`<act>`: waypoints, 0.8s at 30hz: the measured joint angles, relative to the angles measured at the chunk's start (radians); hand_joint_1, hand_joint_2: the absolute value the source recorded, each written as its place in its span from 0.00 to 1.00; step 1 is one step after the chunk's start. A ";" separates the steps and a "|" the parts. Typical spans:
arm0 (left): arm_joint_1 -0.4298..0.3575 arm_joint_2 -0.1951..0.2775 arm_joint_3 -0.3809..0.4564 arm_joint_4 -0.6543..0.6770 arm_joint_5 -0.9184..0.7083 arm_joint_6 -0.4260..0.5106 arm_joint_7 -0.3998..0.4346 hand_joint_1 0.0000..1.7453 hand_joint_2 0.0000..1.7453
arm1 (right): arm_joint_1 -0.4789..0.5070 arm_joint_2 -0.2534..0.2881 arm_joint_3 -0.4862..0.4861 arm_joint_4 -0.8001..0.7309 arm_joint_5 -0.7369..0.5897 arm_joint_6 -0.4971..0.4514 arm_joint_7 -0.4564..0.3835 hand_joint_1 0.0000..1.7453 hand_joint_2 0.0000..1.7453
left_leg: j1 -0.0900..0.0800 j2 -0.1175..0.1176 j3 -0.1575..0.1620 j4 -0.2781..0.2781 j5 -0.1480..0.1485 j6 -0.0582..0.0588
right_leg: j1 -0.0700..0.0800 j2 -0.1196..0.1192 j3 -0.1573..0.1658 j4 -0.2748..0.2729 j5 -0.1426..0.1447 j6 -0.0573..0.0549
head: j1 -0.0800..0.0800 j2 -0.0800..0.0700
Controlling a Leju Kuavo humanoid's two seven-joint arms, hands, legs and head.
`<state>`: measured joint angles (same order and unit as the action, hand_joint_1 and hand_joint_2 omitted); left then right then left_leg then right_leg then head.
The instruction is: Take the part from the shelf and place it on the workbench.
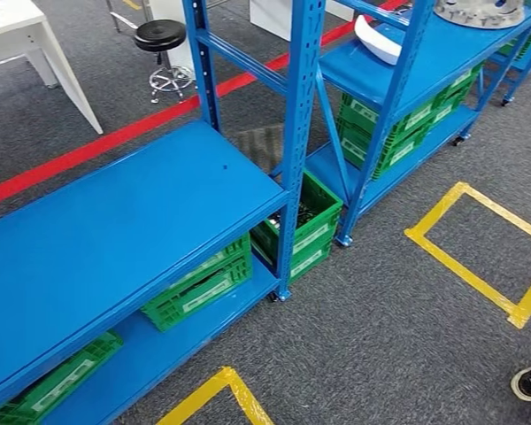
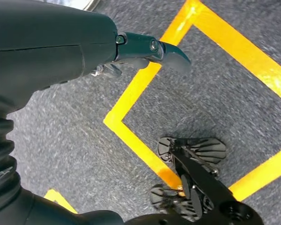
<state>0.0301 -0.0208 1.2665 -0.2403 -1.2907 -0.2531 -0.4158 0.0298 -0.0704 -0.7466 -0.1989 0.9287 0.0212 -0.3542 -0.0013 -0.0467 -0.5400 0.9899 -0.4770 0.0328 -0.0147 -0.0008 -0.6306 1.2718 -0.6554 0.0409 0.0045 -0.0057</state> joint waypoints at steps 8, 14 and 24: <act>0.003 0.000 0.000 0.005 -0.012 -0.004 0.000 0.00 1.00 | -0.009 0.003 0.002 0.006 0.014 0.003 0.005 0.00 1.00 | 0.006 -0.082 -0.015 0.016 -0.006 -0.040 | -0.005 0.052 0.103 -0.254 0.134 -0.028 | 0.001 0.000; -0.004 -0.002 0.000 0.007 -0.015 -0.005 -0.005 0.00 1.00 | -0.008 0.007 0.004 0.007 0.018 0.006 0.014 0.00 1.00 | 0.006 0.037 -0.148 0.306 -0.140 -0.059 | 0.000 -0.038 0.106 -0.260 0.132 -0.052 | -0.020 0.000; 0.000 0.001 -0.001 0.007 -0.017 -0.004 -0.009 0.00 1.00 | -0.021 0.013 0.010 0.010 0.020 0.007 0.018 0.00 1.00 | -0.011 0.097 -0.001 0.002 -0.002 -0.010 | 0.010 -0.120 0.139 -0.257 0.096 -0.018 | -0.017 0.000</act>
<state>0.0305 -0.0198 1.2657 -0.2331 -1.3081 -0.2567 -0.4250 0.0091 -0.0575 -0.7369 -0.1891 0.9488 0.0282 -0.3364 -0.0122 0.0506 -0.5412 0.9923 -0.4789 0.0229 -0.0043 -0.1204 -0.4912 1.0148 -0.5593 0.0230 -0.0130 -0.0057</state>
